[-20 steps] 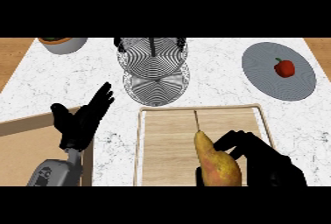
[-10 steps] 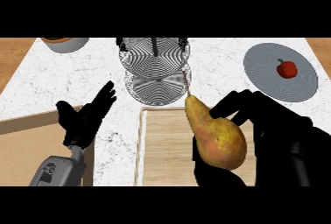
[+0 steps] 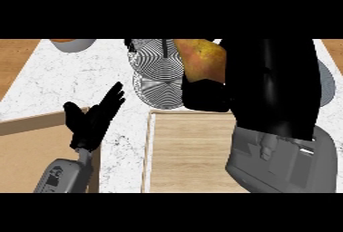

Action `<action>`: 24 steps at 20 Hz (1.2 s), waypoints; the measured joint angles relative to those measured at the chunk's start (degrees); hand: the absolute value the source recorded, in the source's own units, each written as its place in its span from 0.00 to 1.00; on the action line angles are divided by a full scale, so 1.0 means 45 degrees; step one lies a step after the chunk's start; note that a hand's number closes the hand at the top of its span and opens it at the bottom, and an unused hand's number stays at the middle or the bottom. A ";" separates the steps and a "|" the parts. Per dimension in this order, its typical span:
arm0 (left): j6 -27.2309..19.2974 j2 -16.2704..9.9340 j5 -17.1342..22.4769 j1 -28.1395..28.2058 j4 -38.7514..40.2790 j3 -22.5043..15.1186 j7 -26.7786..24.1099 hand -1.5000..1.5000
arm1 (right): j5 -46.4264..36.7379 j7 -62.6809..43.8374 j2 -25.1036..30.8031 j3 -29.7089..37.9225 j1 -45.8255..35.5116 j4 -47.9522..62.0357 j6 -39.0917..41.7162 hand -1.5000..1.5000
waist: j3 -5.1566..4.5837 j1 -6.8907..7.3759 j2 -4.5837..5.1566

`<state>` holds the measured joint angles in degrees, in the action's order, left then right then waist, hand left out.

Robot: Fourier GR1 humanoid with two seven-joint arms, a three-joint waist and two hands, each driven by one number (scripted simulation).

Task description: Pick the pear from the tray and place it in the tiered basket

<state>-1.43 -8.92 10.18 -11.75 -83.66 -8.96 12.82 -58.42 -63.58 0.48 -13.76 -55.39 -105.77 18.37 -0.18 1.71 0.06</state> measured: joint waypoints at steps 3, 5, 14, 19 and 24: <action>0.0050 -0.0016 0.0034 -0.0087 0.0106 0.0123 -0.0031 0.50 | 0.0255 0.0154 -0.0015 0.0967 -0.1330 0.1816 -0.0293 1.00 | 0.0006 0.0016 0.0025; 0.0202 -0.0133 0.0184 0.0002 -0.0101 0.0237 0.0067 0.50 | 0.0249 0.0362 -0.0024 0.1406 -0.1877 0.3035 -0.0642 1.00 | 0.0011 0.0037 0.0030; 0.0381 0.0014 0.0047 0.0044 0.0031 0.0180 -0.0144 0.50 | 0.0720 0.1694 -0.0072 0.2531 -0.4013 0.8945 -0.4333 1.00 | 0.0017 0.0174 0.0132; 0.0367 0.0079 -0.0117 -0.0167 0.0158 0.0165 -0.0105 0.50 | 0.1446 0.2607 -0.0087 0.2735 -0.4514 1.1759 -0.6739 1.00 | 0.0018 0.0275 0.0175; 0.0416 0.0237 -0.0136 -0.0609 0.0257 0.0072 0.0088 0.50 | 0.3487 0.3773 -0.0095 0.3049 -0.4597 1.2928 -0.9362 0.00 | 0.0024 0.0646 0.0284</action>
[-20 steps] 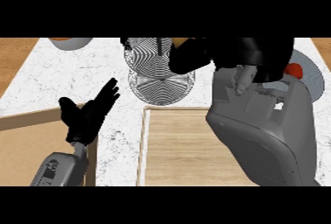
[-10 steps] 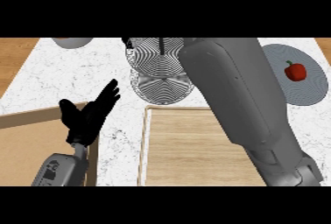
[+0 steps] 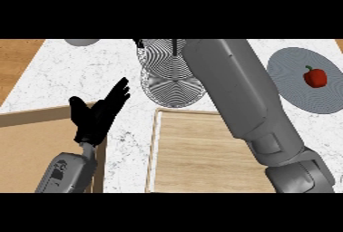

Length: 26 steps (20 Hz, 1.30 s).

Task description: Pick the pear from the tray and place it in the tiered basket

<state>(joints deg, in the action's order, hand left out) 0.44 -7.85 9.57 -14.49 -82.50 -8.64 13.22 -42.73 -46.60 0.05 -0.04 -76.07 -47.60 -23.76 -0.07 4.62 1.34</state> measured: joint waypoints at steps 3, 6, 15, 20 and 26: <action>0.0024 0.0029 -0.0006 -0.0146 -0.0016 -0.0001 0.0096 0.50 | 0.1354 0.1338 -0.0006 0.0037 -0.0164 0.0858 -0.0876 0.00 | 0.0003 0.0119 0.0026; 0.0040 0.0126 -0.0058 -0.0093 -0.0126 -0.0138 0.0151 0.50 | 0.2404 0.2665 -0.0009 0.0013 -0.0459 0.1756 -0.1536 0.00 | 0.0002 0.0254 0.0053; 0.0145 0.0117 -0.0159 -0.0074 0.0098 -0.0061 -0.0094 0.50 | 0.3466 0.4670 -0.0011 -0.0385 -0.1939 0.3745 -0.4685 0.00 | -0.0016 0.0241 0.0029; 0.0025 0.0057 -0.0186 0.0211 0.0051 0.0140 -0.0151 0.50 | 0.3814 0.4510 0.0049 0.0329 -0.2126 0.4174 -0.6167 0.00 | -0.0006 -0.0248 -0.0110; -0.0105 -0.0147 -0.0067 0.0947 -0.0215 0.0606 -0.0181 0.50 | 0.3608 0.3513 0.0547 0.0177 -0.0850 0.2963 -0.5892 0.00 | 0.0015 -0.1057 -0.0397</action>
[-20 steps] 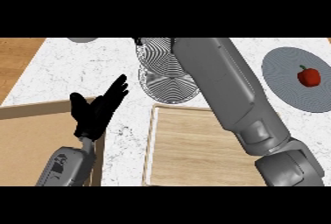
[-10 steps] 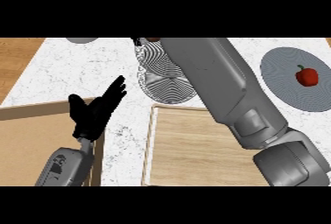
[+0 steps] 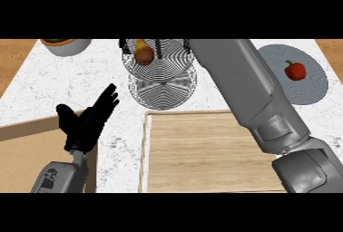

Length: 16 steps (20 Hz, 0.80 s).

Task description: Pick the pear from the tray and place it in the tiered basket

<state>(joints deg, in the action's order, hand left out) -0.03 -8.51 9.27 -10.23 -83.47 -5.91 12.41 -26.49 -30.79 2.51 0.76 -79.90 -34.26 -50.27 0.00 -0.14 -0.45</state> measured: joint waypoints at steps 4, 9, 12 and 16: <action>-0.0146 -0.0071 0.0064 0.0107 -0.0023 0.0285 0.0109 0.50 | 0.0301 -0.0126 0.0649 -0.0430 0.1745 -0.2124 0.1488 0.00 | 0.0015 -0.0491 -0.0153; -0.0130 -0.0221 0.0179 0.0462 -0.0095 0.0551 0.0087 0.50 | 0.0930 -0.0649 0.1747 -0.0998 0.3771 -0.5057 0.4004 0.00 | 0.0022 -0.0968 -0.0305; -0.0131 -0.0302 0.0204 0.0646 -0.0104 0.0682 0.0027 0.50 | 0.1503 -0.1213 0.2651 -0.1051 0.4900 -0.7114 0.5387 0.00 | 0.0020 -0.1158 -0.0348; -0.0083 -0.0381 0.0270 0.0855 -0.0136 0.0829 -0.0073 0.50 | 0.2477 -0.1975 0.4075 -0.0667 0.6641 -1.0077 0.6927 0.00 | 0.0019 -0.1308 -0.0355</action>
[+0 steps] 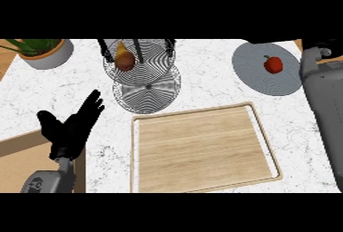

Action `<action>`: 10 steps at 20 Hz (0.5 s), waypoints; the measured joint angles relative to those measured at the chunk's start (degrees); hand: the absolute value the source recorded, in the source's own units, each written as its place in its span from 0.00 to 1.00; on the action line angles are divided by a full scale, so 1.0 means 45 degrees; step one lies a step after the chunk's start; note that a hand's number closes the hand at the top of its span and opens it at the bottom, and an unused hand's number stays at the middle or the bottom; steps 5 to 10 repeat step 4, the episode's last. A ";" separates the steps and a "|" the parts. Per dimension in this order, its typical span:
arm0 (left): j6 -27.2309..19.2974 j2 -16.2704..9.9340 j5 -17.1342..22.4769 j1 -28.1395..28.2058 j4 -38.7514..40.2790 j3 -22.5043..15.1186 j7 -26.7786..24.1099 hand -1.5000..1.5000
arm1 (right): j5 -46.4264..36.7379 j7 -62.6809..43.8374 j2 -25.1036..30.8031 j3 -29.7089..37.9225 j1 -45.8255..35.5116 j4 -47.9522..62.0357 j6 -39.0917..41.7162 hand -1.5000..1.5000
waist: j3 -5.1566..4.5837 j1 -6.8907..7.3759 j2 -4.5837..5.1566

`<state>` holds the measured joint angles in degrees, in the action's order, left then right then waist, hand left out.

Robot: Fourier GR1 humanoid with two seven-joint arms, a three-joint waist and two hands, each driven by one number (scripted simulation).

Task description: Pick the pear from the tray and place it in the tiered basket

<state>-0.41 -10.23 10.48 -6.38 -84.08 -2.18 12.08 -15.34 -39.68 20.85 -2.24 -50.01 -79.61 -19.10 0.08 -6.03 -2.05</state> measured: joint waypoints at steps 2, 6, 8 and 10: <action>-0.0118 0.0053 -0.0076 0.0098 -0.0189 -0.0051 0.0052 0.50 | 0.0467 -0.0444 0.0706 0.0321 0.0977 -0.1572 0.0596 0.00 | 0.0002 -0.0002 0.0006; -0.0113 0.0068 -0.0118 0.0138 -0.0261 -0.0105 0.0059 0.50 | 0.1023 -0.0768 0.1372 0.0792 0.2051 -0.3185 0.1118 0.00 | 0.0004 -0.0019 0.0032; -0.0113 0.0068 -0.0118 0.0138 -0.0261 -0.0105 0.0059 0.50 | 0.1023 -0.0768 0.1372 0.0792 0.2051 -0.3185 0.1118 0.00 | 0.0004 -0.0019 0.0032; -0.0113 0.0068 -0.0118 0.0138 -0.0261 -0.0105 0.0059 0.50 | 0.1023 -0.0768 0.1372 0.0792 0.2051 -0.3185 0.1118 0.00 | 0.0004 -0.0019 0.0032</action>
